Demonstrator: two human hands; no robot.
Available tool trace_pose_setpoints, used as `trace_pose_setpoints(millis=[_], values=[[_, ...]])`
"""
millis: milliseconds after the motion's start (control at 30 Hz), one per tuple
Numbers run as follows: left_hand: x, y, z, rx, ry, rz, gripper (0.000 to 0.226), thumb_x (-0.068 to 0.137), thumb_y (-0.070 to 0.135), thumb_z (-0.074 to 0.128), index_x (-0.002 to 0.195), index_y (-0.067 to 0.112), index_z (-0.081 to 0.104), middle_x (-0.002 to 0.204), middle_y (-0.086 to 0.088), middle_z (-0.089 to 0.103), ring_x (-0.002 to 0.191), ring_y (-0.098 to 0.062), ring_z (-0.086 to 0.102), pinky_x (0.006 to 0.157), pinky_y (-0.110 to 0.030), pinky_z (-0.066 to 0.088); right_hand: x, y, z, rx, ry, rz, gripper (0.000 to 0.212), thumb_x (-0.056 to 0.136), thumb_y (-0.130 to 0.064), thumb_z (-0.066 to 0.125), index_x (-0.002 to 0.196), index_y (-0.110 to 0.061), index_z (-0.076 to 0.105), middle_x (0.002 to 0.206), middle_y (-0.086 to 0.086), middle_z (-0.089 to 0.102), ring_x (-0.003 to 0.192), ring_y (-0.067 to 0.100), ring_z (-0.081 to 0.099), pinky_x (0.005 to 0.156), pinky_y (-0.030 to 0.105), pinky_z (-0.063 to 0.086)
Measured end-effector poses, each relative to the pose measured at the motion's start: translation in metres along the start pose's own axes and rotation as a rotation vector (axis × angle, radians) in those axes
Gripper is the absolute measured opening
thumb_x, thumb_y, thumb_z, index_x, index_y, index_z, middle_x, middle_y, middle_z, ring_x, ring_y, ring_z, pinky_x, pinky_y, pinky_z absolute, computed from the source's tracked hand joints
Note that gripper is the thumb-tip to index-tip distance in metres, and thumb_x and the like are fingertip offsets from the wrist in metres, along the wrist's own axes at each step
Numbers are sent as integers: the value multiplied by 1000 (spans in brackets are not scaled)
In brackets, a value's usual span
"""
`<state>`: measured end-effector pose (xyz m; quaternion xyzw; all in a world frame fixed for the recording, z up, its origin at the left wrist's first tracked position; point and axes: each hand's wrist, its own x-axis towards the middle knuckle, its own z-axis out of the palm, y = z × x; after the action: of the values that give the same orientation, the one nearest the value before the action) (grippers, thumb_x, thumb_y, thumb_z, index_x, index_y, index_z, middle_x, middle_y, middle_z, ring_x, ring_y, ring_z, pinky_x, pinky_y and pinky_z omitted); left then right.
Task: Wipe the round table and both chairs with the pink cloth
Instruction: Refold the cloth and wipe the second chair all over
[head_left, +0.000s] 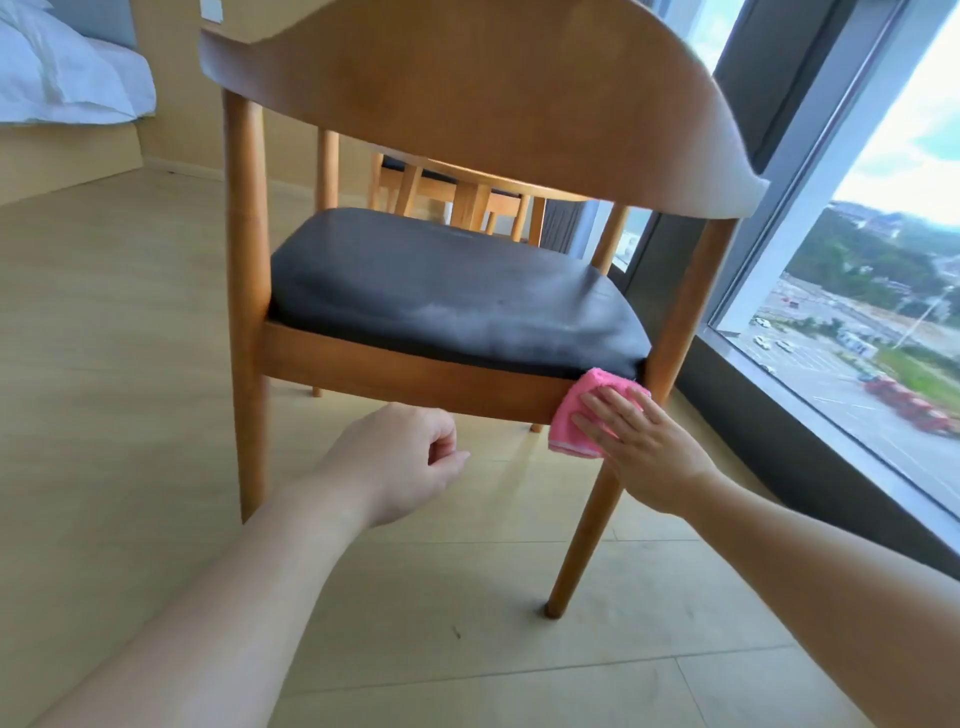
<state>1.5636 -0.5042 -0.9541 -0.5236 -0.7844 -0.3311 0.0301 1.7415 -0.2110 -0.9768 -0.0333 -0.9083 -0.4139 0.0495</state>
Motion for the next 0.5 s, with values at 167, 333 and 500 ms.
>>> trace_pose_setpoints(millis=[167, 333, 500], values=[[5, 5, 13, -16, -8, -33, 35, 85, 39, 61, 56, 26, 48, 52, 9, 53, 51, -7, 49, 47, -22, 34, -27, 17, 14, 6, -70, 93, 78, 84, -27, 64, 148, -10, 22, 154, 16, 29, 145, 36, 17, 115, 57, 20], [1, 0, 11, -22, -40, -70, 34, 84, 41, 62, 58, 23, 50, 55, 8, 56, 55, -9, 52, 52, -29, 44, -31, 10, 15, 65, -107, 137, 74, 89, -29, 58, 149, -10, 18, 156, 19, 22, 144, 40, 17, 113, 58, 24], [-8, -15, -3, -18, -47, -97, 33, 85, 43, 61, 58, 26, 52, 57, 7, 57, 57, -10, 55, 52, -32, 49, -5, 1, 5, 82, 23, 58, 78, 79, -26, 70, 146, -5, 34, 150, 20, 35, 143, 36, 19, 118, 54, 13]])
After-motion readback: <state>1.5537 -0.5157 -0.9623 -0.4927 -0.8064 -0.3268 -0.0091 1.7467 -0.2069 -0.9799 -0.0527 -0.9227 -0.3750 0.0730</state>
